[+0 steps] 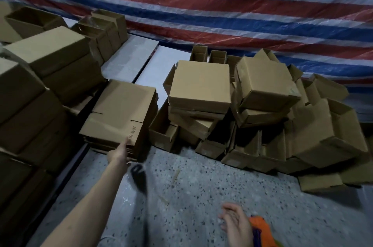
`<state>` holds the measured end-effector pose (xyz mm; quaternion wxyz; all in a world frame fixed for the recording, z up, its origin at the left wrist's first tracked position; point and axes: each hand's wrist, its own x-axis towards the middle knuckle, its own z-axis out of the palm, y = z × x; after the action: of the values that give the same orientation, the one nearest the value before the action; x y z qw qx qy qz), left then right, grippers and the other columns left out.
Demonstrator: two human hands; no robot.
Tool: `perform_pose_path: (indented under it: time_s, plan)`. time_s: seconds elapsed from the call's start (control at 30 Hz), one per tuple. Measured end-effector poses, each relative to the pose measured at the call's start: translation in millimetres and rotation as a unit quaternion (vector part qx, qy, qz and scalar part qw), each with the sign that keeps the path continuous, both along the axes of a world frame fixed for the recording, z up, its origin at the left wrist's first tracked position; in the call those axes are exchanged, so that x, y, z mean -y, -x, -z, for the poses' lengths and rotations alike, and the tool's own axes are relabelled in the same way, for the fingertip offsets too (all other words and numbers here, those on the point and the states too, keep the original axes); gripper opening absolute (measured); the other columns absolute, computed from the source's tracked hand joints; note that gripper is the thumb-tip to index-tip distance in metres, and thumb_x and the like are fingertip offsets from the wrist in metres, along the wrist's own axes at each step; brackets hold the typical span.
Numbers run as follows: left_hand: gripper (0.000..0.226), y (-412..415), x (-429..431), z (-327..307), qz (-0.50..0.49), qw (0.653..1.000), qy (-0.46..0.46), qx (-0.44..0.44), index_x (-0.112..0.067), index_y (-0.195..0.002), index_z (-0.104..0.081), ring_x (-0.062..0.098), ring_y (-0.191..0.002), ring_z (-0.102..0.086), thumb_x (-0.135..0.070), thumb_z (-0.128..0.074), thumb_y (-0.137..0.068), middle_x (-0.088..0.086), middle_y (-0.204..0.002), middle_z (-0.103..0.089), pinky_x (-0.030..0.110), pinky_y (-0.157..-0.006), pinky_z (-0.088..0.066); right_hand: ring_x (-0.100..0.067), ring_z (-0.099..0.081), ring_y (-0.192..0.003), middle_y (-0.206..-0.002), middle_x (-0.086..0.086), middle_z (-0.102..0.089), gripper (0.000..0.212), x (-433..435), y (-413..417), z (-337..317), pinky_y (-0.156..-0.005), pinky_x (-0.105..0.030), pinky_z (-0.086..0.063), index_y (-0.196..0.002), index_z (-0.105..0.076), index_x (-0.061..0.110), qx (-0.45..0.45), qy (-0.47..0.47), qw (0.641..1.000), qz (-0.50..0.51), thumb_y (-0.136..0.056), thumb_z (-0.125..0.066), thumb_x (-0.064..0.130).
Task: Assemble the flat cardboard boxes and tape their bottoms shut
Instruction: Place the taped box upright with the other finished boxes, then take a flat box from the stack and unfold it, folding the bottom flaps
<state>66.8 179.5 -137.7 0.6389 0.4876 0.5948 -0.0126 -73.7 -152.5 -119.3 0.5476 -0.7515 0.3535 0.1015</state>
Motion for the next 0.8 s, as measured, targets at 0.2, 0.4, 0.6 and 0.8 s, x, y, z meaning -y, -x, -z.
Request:
perform_pose_path:
  time_s: [0.2, 0.4, 0.6, 0.8]
  plan:
    - [0.032, -7.3, -17.4, 20.7, 0.064, 0.998, 0.015, 0.021, -0.003, -0.103, -0.066, 0.024, -0.069, -0.063, -0.032, -0.073, -0.091, 0.014, -0.097, -0.072, 0.040, -0.068, -0.054, -0.022, -0.067, -0.080, -0.077, -0.005, -0.073, 0.019, -13.0, -1.4, 1.7, -0.069, -0.033, -0.049, -0.086, -0.070, 0.014, -0.002, -0.016, 1.000, -0.015, -0.091, -0.064, -0.003]
    - [0.020, -4.6, -22.5, 13.4, 0.049, 0.997, -0.050, 0.040, 0.000, -0.101, -0.067, 0.022, -0.064, -0.063, -0.019, -0.068, -0.095, 0.016, -0.089, -0.070, 0.030, -0.051, -0.054, -0.021, -0.068, -0.084, -0.092, -0.003, -0.073, 0.014, -11.7, -1.7, 0.7, -0.066, -0.032, -0.050, -0.090, -0.070, 0.014, 0.004, -0.023, 1.000, -0.020, -0.094, -0.064, 0.002]
    - [0.028, 31.6, -19.4, -31.4, -0.131, 0.963, 0.014, 0.235, -0.009, -0.074, -0.047, 0.025, -0.097, -0.061, 0.006, -0.054, -0.097, 0.011, -0.093, -0.053, 0.031, -0.061, -0.063, -0.019, -0.070, -0.080, -0.092, 0.000, -0.073, 0.013, -14.6, 2.3, 8.7, -0.069, -0.032, -0.052, -0.092, -0.068, 0.014, 0.027, -0.030, 0.998, -0.044, -0.096, -0.061, 0.004]
    - [0.019, 103.8, -10.9, -76.6, -0.171, 0.937, -0.098, 0.288, -0.016, -0.109, -0.052, 0.018, -0.097, -0.060, -0.001, -0.052, -0.098, 0.007, -0.117, -0.051, 0.030, -0.065, -0.062, -0.014, -0.071, -0.087, -0.095, -0.002, -0.073, 0.020, -22.4, 11.0, 12.3, -0.069, -0.018, -0.053, -0.094, -0.069, 0.019, 0.080, -0.071, 0.988, -0.109, -0.088, -0.071, 0.000]
